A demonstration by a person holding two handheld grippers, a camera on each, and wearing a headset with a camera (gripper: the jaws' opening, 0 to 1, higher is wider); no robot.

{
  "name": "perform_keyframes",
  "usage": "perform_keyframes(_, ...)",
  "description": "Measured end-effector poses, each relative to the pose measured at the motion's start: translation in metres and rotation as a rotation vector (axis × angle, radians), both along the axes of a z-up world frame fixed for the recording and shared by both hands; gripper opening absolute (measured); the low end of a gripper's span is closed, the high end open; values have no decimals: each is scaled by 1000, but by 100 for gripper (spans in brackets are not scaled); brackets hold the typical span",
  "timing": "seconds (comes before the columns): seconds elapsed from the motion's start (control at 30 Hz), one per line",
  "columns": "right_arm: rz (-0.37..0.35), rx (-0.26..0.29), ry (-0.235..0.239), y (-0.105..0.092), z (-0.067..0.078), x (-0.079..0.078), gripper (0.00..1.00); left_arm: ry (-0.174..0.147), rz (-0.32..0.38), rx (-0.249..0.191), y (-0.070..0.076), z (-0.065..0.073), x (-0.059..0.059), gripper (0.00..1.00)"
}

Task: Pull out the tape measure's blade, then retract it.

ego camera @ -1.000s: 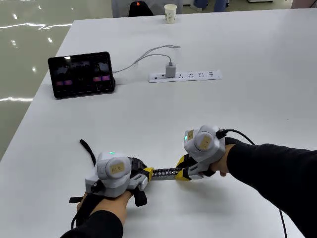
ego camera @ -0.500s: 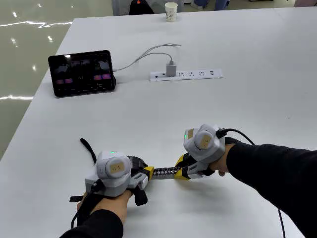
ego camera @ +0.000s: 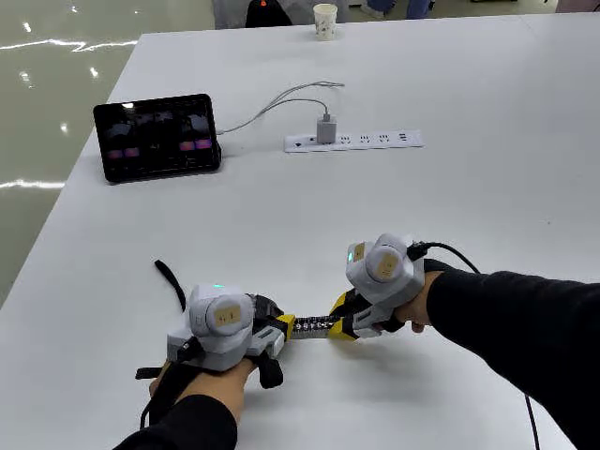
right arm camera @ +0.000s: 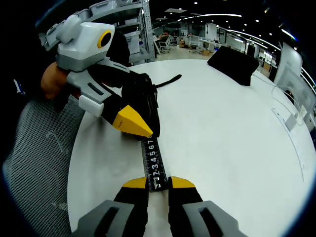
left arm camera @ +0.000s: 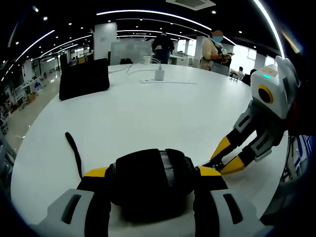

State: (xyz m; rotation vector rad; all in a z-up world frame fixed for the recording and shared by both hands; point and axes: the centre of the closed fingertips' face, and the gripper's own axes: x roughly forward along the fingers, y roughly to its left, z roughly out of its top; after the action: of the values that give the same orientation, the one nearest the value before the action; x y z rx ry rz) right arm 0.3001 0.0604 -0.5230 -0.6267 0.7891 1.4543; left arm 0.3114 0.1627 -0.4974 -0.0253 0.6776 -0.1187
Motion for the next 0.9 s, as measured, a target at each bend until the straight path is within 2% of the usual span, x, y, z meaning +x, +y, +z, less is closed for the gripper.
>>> perform_keyframes(0.9,-11,32,18,18,1,-2,12,-6,0,-23,2,1,0,62)
